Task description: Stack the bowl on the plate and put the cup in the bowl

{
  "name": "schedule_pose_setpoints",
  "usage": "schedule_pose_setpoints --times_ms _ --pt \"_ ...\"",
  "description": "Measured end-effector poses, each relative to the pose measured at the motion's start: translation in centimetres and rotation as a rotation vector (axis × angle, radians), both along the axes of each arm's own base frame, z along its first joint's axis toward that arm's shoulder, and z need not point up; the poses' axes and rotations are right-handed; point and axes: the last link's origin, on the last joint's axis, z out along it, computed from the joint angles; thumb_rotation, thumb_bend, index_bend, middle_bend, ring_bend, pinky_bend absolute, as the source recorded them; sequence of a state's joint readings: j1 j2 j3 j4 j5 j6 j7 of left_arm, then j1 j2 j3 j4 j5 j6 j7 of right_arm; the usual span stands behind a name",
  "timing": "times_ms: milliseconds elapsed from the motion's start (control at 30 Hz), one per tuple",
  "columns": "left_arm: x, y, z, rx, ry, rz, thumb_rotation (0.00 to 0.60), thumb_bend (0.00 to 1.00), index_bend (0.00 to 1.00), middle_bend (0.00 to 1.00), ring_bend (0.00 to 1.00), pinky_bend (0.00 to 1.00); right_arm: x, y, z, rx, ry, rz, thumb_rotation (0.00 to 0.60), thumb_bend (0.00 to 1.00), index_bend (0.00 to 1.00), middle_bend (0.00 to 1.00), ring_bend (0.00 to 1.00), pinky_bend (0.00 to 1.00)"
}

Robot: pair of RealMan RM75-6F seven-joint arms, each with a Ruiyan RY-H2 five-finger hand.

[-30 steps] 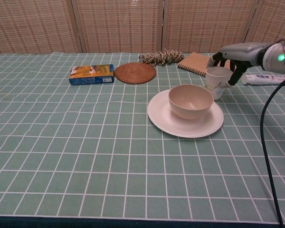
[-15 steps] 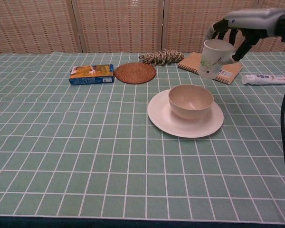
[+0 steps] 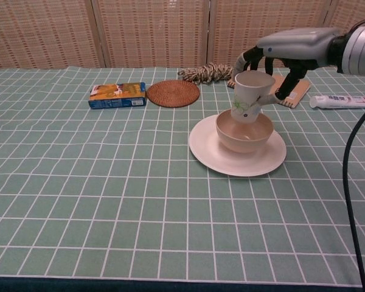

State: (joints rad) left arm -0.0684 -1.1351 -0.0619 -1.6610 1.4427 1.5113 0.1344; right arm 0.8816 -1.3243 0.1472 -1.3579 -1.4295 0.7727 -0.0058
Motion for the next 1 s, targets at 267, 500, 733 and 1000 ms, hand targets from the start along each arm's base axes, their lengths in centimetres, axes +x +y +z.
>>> schedule_pose_setpoints --times_ms 267,500,733,1000 --pt "-0.2 -0.1 0.0 -0.001 -0.003 0.002 0.600 0.29 0.16 0.07 0.10 0.09 0.1 -0.1 -1.9 0.022 0.016 0.005 0.600 0.29 0.28 0.24 0.25 0.35" --pt "-0.4 -0.2 0.1 0.002 -0.003 0.005 0.600 0.29 0.16 0.07 0.10 0.09 -0.1 -0.1 -2.7 0.033 0.050 0.004 0.600 0.26 0.11 0.15 0.18 0.34" --pt "-0.3 0.0 0.0 0.000 -0.005 0.000 0.600 0.29 0.16 0.07 0.10 0.09 -0.3 0.0 -2.3 0.028 0.050 -0.006 0.600 0.25 0.00 0.03 0.11 0.28" --pt "-0.2 0.4 0.0 -0.004 -0.003 -0.008 0.600 0.29 0.16 0.07 0.10 0.09 -0.9 0.7 1.1 -0.049 -0.028 -0.022 0.600 0.25 0.00 0.10 0.11 0.28"
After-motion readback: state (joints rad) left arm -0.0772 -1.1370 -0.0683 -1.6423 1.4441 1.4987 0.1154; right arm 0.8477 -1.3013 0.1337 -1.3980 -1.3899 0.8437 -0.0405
